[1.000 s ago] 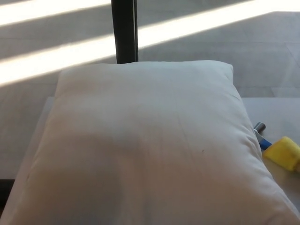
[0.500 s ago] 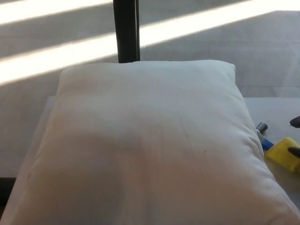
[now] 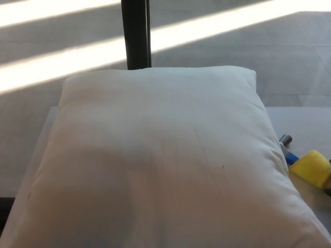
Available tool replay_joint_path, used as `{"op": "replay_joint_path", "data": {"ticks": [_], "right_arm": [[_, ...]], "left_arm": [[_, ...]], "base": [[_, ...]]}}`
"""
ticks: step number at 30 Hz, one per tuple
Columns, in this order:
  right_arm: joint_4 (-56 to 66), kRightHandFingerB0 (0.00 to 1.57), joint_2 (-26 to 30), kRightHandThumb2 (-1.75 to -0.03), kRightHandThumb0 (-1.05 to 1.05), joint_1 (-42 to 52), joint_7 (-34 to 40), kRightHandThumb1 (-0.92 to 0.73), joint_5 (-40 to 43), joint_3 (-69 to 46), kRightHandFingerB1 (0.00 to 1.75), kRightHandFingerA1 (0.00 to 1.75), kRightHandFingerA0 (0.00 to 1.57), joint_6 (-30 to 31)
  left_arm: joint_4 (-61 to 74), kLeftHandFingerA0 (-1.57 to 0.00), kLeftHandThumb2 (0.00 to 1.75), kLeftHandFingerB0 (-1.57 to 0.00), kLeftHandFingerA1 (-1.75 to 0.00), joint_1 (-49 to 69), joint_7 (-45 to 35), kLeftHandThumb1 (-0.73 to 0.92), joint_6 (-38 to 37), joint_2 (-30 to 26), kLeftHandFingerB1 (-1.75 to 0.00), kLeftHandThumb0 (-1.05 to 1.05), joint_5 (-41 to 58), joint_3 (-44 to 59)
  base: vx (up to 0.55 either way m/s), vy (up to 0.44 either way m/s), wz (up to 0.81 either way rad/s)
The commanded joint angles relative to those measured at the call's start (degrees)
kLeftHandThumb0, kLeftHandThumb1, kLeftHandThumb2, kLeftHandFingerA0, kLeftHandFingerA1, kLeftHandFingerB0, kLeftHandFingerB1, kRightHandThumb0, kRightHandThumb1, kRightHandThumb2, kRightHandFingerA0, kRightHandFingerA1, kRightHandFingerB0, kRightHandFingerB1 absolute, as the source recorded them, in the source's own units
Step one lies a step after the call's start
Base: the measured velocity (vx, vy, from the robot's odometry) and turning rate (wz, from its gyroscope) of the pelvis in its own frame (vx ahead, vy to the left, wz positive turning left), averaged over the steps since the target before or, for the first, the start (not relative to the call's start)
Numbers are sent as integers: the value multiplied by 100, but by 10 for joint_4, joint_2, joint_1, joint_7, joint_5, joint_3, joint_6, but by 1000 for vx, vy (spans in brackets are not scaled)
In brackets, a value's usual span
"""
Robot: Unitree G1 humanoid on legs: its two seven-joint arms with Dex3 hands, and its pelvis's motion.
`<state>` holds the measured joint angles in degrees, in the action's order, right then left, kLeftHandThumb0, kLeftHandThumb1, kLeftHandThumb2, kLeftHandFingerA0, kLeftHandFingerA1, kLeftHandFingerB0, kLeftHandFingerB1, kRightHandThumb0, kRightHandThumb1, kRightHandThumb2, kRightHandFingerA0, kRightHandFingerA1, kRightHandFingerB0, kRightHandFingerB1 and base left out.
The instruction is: A hammer is kept on the right hand side and a pillow is kept on the left hand side on the desk infront of the robot and the robot uses its right hand to pick up the hammer and makes a downward swinging motion to hit the pillow
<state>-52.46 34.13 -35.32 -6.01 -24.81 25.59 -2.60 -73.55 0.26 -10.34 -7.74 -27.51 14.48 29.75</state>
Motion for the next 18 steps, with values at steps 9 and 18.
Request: {"op": "replay_joint_path", "data": {"ticks": [9, 18], "right_arm": [[-24, 21, -59, -92, -77, -2, 38, -58, -70, 40, 43, 53, 10, 1], [-64, 26, -63, -61, -52, 3, 54, -68, -79, 33, 30, 46, 20, 32]], "left_arm": [[-3, -80, 63, -61, -60, 4, 1, 78, -8, -13, -53, -59, 0, 0], [-5, -79, 63, -62, -60, 3, 2, 78, -7, -14, -53, -58, -1, -2]], "base": [[0, 0, 0], [0, 0, 0]]}}
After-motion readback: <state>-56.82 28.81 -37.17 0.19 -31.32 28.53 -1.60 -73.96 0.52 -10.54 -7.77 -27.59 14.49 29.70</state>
